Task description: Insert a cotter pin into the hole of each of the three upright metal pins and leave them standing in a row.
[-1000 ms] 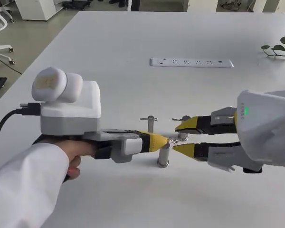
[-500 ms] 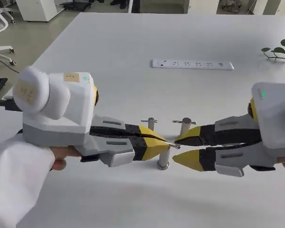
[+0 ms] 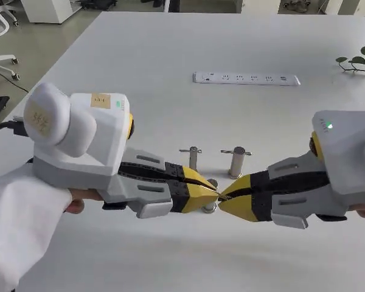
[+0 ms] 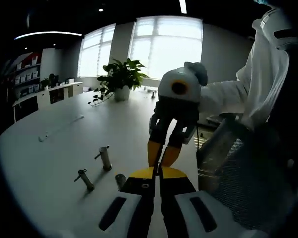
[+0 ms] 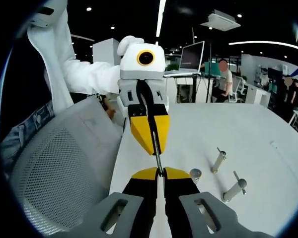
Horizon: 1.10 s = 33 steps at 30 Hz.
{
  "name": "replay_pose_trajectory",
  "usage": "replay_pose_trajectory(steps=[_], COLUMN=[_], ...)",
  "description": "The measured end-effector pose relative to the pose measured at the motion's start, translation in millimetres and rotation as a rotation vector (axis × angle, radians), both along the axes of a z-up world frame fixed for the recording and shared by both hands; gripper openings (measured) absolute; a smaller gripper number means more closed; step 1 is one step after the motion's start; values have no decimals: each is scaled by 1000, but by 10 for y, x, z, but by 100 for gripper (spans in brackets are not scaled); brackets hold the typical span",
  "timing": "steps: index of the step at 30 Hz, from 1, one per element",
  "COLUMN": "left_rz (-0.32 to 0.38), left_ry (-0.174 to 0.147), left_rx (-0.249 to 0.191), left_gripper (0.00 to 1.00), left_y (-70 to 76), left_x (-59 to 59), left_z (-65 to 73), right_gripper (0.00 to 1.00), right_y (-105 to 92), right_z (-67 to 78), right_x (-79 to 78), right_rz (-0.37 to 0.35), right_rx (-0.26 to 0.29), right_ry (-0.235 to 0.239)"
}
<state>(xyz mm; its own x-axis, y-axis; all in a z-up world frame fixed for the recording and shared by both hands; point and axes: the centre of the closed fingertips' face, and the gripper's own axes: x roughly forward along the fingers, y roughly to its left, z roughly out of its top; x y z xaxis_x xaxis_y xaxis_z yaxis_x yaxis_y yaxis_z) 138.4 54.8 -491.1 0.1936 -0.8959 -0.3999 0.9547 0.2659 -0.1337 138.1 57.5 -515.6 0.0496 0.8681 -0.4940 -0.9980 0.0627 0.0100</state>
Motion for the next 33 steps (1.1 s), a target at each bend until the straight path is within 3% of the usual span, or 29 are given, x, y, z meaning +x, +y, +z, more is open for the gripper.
replay_pose_trajectory(steps=[4,6,12,24,28,33], left_rz=[-35,-48,-84,-97,-68,18], left_ry=[-22,-13,-37,-18,-32,-54], left_rx=[25,43,65,83,65,74], left_gripper=[0,0,0,1,2,21], left_y=[7,25,28,31,31,81], left_x=[-36,-58,-100,-142,-72,117], left_z=[-47,-80,-117,-155,-121,-147], right_gripper=[0,0,0,0,0,0], right_y=[-10,-14,-4,-11,-37,-174], right_z=[-8,-12,-20,-59,-87,-179], right_x=[-19,-34,-98,-134,-78,125], right_rz=[11,20,56,76,65,-16], right_rx=[-13,-13,-36,-50,-58,-106], right_ry=[-2,10,-6,3,-2,-21])
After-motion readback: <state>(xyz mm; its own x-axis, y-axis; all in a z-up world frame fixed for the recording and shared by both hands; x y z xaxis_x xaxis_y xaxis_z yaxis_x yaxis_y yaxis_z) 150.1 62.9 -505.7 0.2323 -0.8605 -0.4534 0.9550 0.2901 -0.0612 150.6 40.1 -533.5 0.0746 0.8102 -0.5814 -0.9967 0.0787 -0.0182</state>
